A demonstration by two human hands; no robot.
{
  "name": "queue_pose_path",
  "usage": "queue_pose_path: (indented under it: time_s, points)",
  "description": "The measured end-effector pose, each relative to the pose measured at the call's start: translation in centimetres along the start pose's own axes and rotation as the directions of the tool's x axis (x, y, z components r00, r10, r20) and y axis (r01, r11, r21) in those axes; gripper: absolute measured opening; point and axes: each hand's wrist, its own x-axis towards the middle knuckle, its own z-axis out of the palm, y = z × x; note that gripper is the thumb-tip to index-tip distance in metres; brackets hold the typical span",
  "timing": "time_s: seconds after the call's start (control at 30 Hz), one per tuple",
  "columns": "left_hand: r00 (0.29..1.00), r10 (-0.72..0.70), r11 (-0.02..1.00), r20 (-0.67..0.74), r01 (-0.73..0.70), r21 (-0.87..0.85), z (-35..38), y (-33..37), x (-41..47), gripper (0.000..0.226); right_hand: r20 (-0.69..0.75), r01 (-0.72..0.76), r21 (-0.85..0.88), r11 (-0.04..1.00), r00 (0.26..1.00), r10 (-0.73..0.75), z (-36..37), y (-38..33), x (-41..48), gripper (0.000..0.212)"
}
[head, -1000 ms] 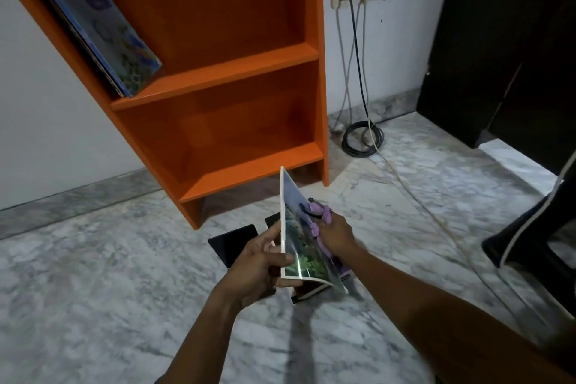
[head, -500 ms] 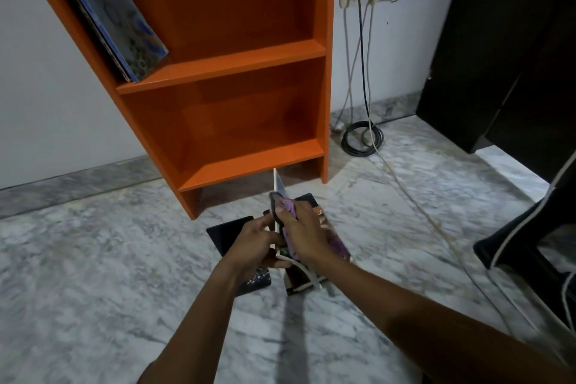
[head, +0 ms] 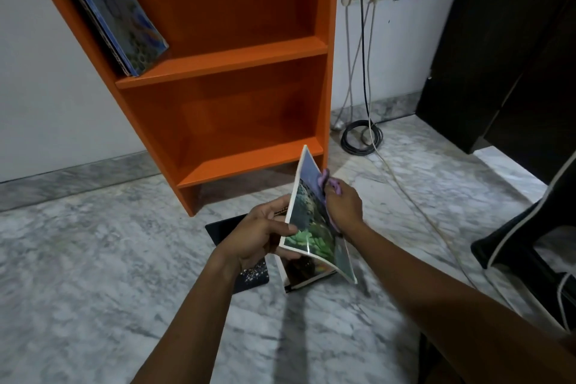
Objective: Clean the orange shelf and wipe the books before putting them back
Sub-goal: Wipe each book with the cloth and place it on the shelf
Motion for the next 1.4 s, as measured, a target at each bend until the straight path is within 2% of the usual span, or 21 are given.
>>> queue_pose_path:
  time_s: [0.07, 0.13, 0.17, 0.2, 0.27, 0.33, 0.4, 0.47, 0.5, 0.53, 0.57, 0.63, 0.73, 0.77, 0.83, 0.93, 1.03, 1.13, 1.23, 1.3, 1.4]
  points:
    - [0.997, 0.04, 0.998, -0.065, -0.043, -0.042, -0.7, 0.4, 0.1, 0.064, 0.035, -0.163, 0.082, 0.983, 0.986, 0.16, 0.6, 1.7, -0.1, 0.038]
    - [0.99, 0.072, 0.992, -0.124, -0.084, -0.095, -1.8, 0.7, 0.3, 0.068, 0.211, -0.334, 0.342, 0.878, 0.938, 0.275, 0.8, 2.6, -0.5, 0.059]
    - [0.985, 0.087, 0.987, -0.149, -0.105, -0.119, -2.5, 0.8, 0.2, 0.068, 0.359, -0.406, 0.463, 0.787, 0.898, 0.252, 0.9, 3.1, -0.8, 0.075]
    - [0.98, 0.103, 0.983, -0.169, -0.127, -0.136, -3.1, 1.0, 0.2, 0.068, 0.478, -0.442, 0.518, 0.732, 0.859, 0.181, 0.7, 3.3, -0.7, 0.077]
    - [0.972, 0.119, 0.974, -0.203, -0.154, -0.168, -4.2, 1.2, 0.2, 0.065, 0.609, -0.5, 0.568, 0.654, 0.79, 0.076, -0.4, 2.8, -0.3, 0.046]
    - [0.958, 0.101, 0.98, -0.267, -0.142, -0.14, -4.7, 0.9, 0.4, 0.061, 0.573, -0.471, 0.615, 0.632, 0.818, 0.052, -1.1, 1.5, 0.3, 0.037]
    - [0.902, 0.139, 0.99, -0.409, -0.116, 0.08, -4.7, 0.4, 1.1, 0.059, 0.426, -0.287, 0.598, 0.748, 0.905, 0.007, -1.6, -0.4, 0.5, 0.029]
    - [0.798, 0.199, 0.954, -0.569, -0.026, 0.297, -3.9, 0.3, 2.0, 0.058, 0.257, -0.02, 0.451, 0.892, 0.96, -0.108, -2.1, -3.0, -0.4, 0.017]
    - [0.763, 0.21, 0.951, -0.612, -0.014, 0.309, -3.1, 0.7, 2.2, 0.066, 0.203, 0.122, 0.337, 0.934, 0.959, -0.199, -2.2, -3.9, -1.0, 0.021]
    - [0.76, 0.191, 0.972, -0.622, -0.058, 0.228, -2.0, 1.4, 2.4, 0.077, 0.183, 0.262, 0.195, 0.945, 0.937, -0.297, -2.4, -5.0, -2.3, 0.027]
    - [0.79, 0.161, 0.987, -0.592, -0.132, 0.093, -0.9, 2.4, 2.5, 0.086, 0.201, 0.373, 0.053, 0.926, 0.905, -0.376, -2.2, -5.5, -3.4, 0.031]
    - [0.845, 0.117, 0.946, -0.522, -0.255, -0.2, 0.8, 4.2, 2.6, 0.088, 0.263, 0.553, -0.119, 0.824, 0.818, -0.511, -1.4, -5.7, -5.8, 0.031]
    - [0.835, 0.007, 0.851, -0.55, -0.294, -0.435, 0.8, 5.1, 2.4, 0.062, 0.298, 0.722, -0.186, 0.666, 0.687, -0.662, 0.3, -4.7, -7.7, 0.02]
    - [0.83, -0.033, 0.824, -0.557, -0.292, -0.485, 0.4, 4.8, 2.4, 0.064, 0.322, 0.745, -0.154, 0.649, 0.659, -0.68, 0.8, -4.2, -7.7, 0.018]
    - [0.865, -0.027, 0.786, -0.501, -0.291, -0.545, 0.2, 4.3, 2.0, 0.07, 0.392, 0.712, -0.066, 0.699, 0.663, -0.638, 1.5, -3.6, -7.6, 0.038]
    - [0.93, 0.005, 0.82, -0.369, -0.215, -0.531, 1.1, 3.6, 1.8, 0.067, 0.335, 0.422, 0.181, 0.888, 0.823, -0.459, 2.2, -4.5, -6.9, 0.07]
    - [0.956, -0.058, 0.896, -0.288, -0.078, -0.438, 2.6, 2.6, 2.0, 0.051, 0.17, 0.332, 0.275, 0.902, 0.907, -0.386, 2.6, -6.5, -5.0, 0.067]
    - [0.963, -0.056, 0.859, -0.262, -0.088, -0.505, 3.2, 2.6, 1.7, 0.046, 0.102, 0.3, 0.25, 0.921, 0.938, -0.333, 1.8, -8.9, -3.4, 0.057]
    - [0.967, 0.019, 0.827, -0.252, -0.157, -0.54, 2.8, 2.8, 1.1, 0.045, 0.06, 0.228, 0.251, 0.941, 0.966, -0.25, 0.9, -9.8, -2.7, 0.05]
    - [0.96, 0.078, 0.772, -0.271, -0.23, -0.593, 2.1, 3.0, 0.9, 0.047, 0.089, 0.173, 0.211, 0.962, 0.977, -0.195, 0.7, -8.9, -2.4, 0.055]
    - [0.931, 0.154, 0.704, -0.33, -0.338, -0.625, 0.7, 3.7, 0.3, 0.045, 0.121, 0.102, 0.129, 0.986, 0.986, -0.117, 0.8, -5.9, -2.0, 0.049]
